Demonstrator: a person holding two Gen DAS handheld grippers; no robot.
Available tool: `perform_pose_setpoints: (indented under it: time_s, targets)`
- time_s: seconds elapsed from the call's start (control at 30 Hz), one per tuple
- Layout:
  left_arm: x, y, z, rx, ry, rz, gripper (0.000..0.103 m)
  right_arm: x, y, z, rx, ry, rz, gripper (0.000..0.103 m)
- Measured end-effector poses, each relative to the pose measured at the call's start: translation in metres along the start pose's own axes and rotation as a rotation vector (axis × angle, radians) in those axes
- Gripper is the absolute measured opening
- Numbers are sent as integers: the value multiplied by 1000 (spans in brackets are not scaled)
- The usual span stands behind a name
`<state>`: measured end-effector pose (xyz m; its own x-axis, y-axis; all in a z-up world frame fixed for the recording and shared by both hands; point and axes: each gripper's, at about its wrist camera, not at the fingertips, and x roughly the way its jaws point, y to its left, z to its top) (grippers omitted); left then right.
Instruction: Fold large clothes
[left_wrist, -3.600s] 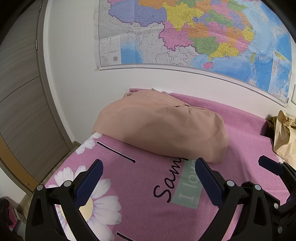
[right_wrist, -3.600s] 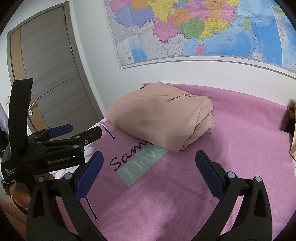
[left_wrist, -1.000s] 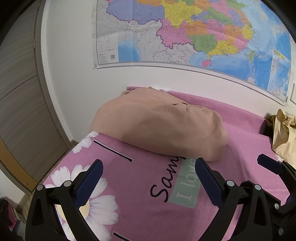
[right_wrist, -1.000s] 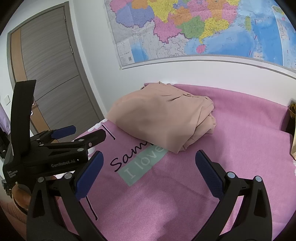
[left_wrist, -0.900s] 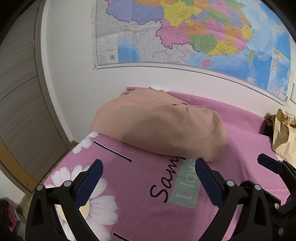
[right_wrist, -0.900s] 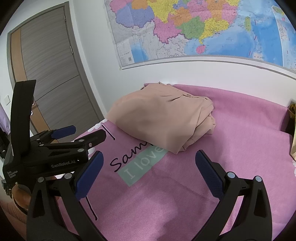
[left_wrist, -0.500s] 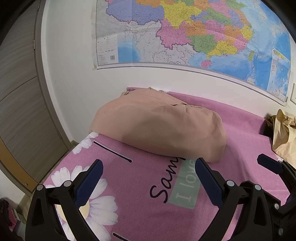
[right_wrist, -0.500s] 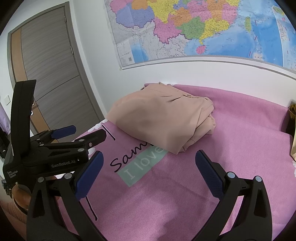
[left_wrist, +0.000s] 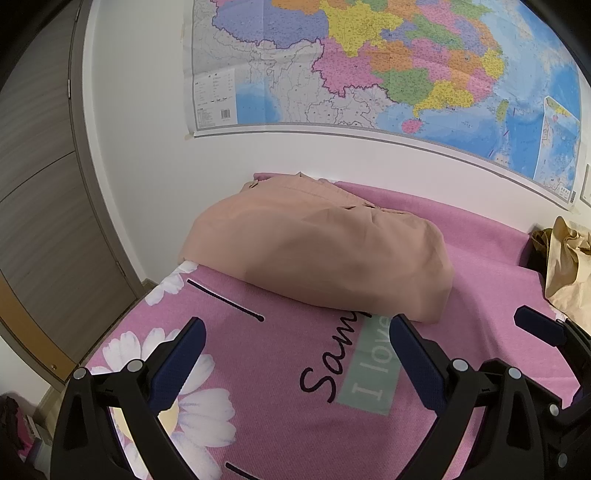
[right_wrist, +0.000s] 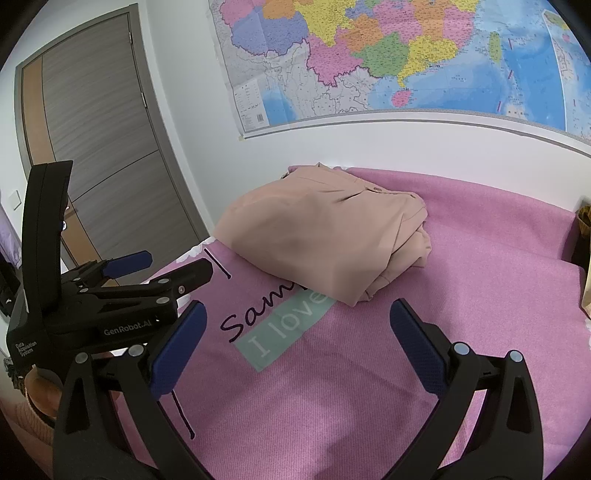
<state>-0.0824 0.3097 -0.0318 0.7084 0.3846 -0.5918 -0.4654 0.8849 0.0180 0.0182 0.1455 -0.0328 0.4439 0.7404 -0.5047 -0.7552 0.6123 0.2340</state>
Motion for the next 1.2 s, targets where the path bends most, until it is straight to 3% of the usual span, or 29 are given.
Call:
perform_pose_setpoints:
  time_s: [0.37,0.73,0.9,1.2]
  targets:
    - [0,-4,-2,8,-7,7,96,-1,0,-1,3,-1,-2,98]
    - [11,-37,-7,47,35,-84,96,-30,-32,-21,91,-6,-78,98]
    - [10,-43,-9,45,21,-67,96,-42,-45,-25,120,-18,-92,98]
    - [13,-43,-11,24,70,-51,96,-40,-39,-27,95,-9,-71,98]
